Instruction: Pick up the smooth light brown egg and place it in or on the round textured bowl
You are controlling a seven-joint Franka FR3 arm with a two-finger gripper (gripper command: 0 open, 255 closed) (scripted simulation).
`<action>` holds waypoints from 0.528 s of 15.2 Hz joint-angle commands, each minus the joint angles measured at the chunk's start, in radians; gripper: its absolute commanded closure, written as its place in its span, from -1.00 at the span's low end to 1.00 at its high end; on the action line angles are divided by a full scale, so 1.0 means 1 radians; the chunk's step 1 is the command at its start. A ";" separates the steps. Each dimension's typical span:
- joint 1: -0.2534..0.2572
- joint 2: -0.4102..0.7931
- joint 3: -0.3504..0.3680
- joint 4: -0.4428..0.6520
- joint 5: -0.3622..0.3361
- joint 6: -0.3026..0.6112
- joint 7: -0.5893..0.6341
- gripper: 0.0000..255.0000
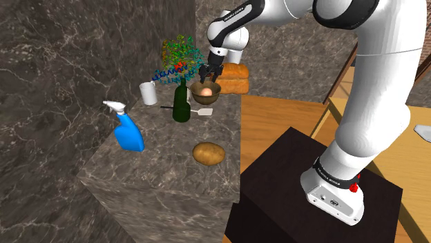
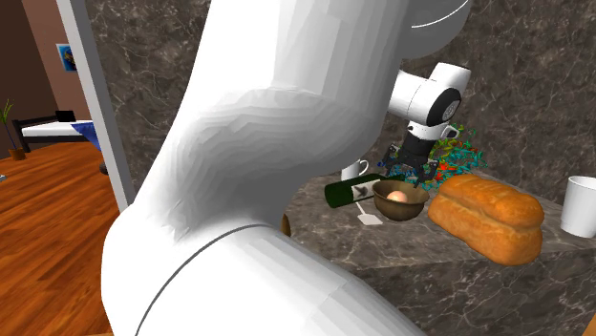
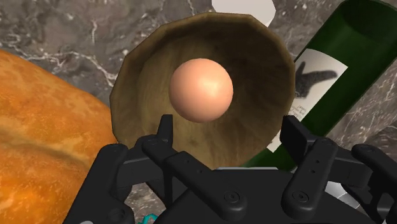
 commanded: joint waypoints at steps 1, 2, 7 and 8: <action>0.000 0.000 0.000 0.000 0.000 0.000 0.000 -1.00; 0.000 0.000 0.000 0.000 0.000 0.000 0.000 -1.00; -0.014 -0.063 -0.006 0.010 -0.004 -0.075 0.003 -1.00; -0.017 -0.078 -0.008 0.014 -0.005 -0.095 0.003 -1.00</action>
